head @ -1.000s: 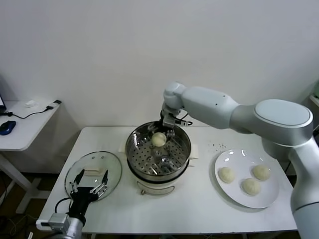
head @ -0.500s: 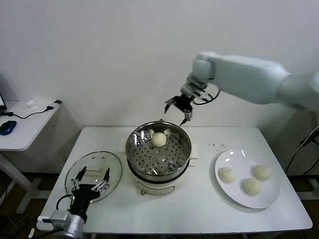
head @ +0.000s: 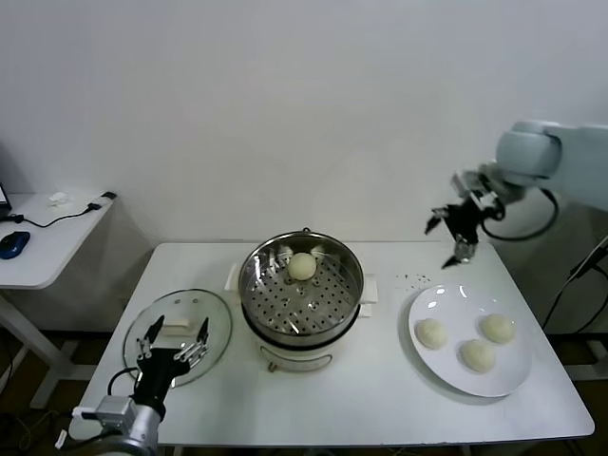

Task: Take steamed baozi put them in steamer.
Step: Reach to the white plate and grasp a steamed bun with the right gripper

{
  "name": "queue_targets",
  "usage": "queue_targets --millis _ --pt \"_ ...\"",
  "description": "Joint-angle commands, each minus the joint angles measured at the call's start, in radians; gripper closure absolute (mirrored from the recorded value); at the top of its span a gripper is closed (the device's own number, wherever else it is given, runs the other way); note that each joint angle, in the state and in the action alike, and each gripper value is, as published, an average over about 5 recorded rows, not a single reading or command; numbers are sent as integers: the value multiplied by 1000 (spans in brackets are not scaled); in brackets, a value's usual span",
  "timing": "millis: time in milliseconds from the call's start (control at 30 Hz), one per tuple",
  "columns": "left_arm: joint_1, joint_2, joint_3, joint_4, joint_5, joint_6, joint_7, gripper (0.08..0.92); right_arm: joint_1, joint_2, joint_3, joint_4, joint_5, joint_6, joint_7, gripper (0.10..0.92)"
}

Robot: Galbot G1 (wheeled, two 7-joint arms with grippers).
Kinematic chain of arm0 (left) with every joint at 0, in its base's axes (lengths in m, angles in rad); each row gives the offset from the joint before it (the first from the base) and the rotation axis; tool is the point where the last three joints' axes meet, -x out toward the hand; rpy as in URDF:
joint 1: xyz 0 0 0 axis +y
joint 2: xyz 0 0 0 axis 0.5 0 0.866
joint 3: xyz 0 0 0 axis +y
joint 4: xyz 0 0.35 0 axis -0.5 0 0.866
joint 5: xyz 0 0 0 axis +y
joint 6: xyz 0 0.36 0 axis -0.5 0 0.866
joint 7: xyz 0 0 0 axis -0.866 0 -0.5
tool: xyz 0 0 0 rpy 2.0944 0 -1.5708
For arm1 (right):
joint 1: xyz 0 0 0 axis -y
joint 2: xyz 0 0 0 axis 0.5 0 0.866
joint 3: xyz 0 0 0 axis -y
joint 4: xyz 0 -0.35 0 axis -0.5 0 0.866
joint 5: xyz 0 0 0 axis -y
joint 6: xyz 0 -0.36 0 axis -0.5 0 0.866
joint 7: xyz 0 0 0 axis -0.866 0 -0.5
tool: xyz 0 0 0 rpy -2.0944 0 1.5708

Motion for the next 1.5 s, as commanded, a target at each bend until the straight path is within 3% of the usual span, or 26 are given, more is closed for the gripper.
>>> queue_targets --millis 33,533,1500 --pt "-4 -3 1 3 -2 2 0 177 -120 -174 -51 132 -13 -216 124 203" --pt "12 -17 2 -5 8 1 -2 177 -633 -86 385 -106 -204 -224 173 203" --pt "44 -36 -6 -24 15 -3 -7 177 -780 18 540 -208 -246 -218 171 214"
